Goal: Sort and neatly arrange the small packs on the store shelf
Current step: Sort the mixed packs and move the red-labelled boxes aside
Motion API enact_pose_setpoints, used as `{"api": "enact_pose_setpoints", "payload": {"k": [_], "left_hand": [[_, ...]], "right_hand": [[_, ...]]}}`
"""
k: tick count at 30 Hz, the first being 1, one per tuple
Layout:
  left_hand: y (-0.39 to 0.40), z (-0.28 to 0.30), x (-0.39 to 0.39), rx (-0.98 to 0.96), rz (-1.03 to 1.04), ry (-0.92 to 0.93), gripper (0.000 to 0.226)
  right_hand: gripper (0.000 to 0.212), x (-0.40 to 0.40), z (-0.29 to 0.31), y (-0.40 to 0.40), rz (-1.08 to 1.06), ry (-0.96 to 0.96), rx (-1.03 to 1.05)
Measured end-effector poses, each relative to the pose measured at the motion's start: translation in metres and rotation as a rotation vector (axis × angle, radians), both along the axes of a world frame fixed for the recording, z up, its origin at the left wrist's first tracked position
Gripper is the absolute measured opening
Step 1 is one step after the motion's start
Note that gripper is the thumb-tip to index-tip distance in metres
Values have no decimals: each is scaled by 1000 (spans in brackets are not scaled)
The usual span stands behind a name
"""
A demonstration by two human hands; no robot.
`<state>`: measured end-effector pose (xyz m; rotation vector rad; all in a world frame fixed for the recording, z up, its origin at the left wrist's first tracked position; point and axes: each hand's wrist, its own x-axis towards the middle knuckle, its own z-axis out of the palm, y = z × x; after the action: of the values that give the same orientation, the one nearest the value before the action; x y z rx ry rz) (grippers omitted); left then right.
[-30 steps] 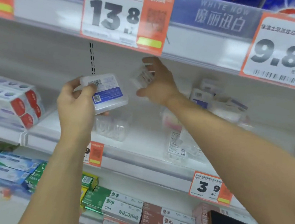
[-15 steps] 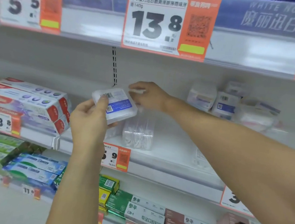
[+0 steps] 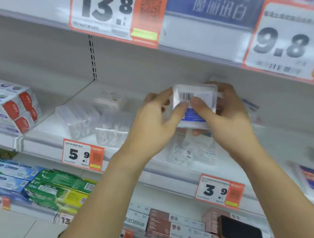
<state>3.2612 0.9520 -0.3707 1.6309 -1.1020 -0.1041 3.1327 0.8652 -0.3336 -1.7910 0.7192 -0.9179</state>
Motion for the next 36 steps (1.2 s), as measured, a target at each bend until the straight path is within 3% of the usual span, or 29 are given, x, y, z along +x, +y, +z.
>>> {"api": "enact_pose_setpoints", "payload": {"k": [3,6,9,13,17,21,26,29,32,36], "left_hand": [[-18,-15,-27,292,-40,-246,62],[-30,-27,-49,440,-142,-274,66],[-42,-36,-61,422,-166,-293,67],[-55,-42,-74,358,-146,-352,62],[-66,-47,-81,298,-125,-346,60],[-74,-53,-90,266,-133,-327,59],[-77,-55,-96,262,-121,-319,58],[-77,-55,-97,265,-142,-288,59],[-79,-56,-95,271,-151,-315,60],[-77,-53,-91,234,-176,-254,65]], "right_hand": [[60,-45,-14,-11,-156,-63,-58],[48,-85,-35,-28,-279,-50,-69],[34,-127,-52,-49,-418,-91,-24],[49,-184,-63,-81,-649,-96,13],[64,-233,-74,-96,-820,209,-119],[57,-256,-77,-106,-885,316,-135],[53,-254,-81,-109,-1112,546,-233],[35,-236,-85,-100,-1023,390,-440],[27,-207,-94,-85,-729,159,-511],[50,-168,-100,-62,-312,103,-378]]}}
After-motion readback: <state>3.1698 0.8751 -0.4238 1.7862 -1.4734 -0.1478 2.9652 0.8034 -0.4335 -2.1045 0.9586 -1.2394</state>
